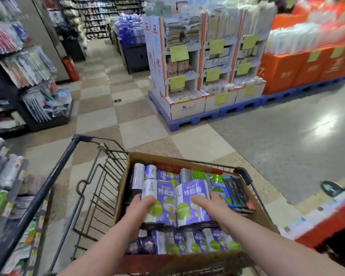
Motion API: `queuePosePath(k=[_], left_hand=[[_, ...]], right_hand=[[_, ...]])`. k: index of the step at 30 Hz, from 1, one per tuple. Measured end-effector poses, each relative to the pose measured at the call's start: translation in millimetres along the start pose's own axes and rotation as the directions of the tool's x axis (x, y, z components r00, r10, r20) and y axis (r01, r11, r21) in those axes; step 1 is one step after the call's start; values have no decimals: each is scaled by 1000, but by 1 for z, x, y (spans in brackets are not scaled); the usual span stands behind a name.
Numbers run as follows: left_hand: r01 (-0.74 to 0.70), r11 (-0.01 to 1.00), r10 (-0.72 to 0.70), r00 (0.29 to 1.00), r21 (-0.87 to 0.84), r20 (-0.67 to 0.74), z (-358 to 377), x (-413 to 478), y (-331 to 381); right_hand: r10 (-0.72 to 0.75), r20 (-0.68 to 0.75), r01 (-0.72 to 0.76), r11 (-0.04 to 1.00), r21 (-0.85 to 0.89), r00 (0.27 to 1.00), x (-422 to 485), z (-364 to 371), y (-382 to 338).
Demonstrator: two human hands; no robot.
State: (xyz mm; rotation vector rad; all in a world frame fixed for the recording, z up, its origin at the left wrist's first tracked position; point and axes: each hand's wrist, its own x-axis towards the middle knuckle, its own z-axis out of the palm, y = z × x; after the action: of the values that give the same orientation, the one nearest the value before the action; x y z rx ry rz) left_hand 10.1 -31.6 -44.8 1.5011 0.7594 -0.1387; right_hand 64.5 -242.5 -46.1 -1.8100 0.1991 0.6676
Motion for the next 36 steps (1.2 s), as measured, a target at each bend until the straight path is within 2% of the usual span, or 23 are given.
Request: queuePosePath(k=[4, 7, 9, 12, 17, 26, 28, 32, 36], left_hand=[[-48, 997, 56, 990, -63, 127, 11, -32, 3], [-86, 996, 85, 969, -7, 231, 29, 0, -32], [-67, 998, 67, 947, -9, 313, 46, -15, -32], [-101, 995, 88, 882, 4, 462, 73, -92, -6], [-134, 990, 76, 775, 45, 628, 127, -128, -13], [-179, 978, 22, 587, 103, 810, 231, -219, -40], [-208, 970, 8, 538, 124, 843, 255, -249, -51], [-254, 958, -5, 444, 132, 896, 305, -323, -78], [-278, 951, -24, 367, 134, 930, 356, -404, -106]], right_hand=[[-7, -90, 16, 995, 103, 996, -44, -12, 10], [-20, -196, 49, 989, 141, 980, -81, -25, 20], [-5, -273, 54, 984, 172, 962, -105, -38, 32], [24, -376, 68, 971, 227, 926, -145, -60, 52], [76, -544, 125, 938, 322, 835, -201, -99, 93], [168, -718, 186, 903, 387, 676, -326, -162, 163], [179, -745, 205, 897, 392, 643, -360, -178, 181], [248, -814, 252, 868, 428, 526, -435, -208, 225], [260, -848, 319, 843, 433, 463, -518, -240, 265]])
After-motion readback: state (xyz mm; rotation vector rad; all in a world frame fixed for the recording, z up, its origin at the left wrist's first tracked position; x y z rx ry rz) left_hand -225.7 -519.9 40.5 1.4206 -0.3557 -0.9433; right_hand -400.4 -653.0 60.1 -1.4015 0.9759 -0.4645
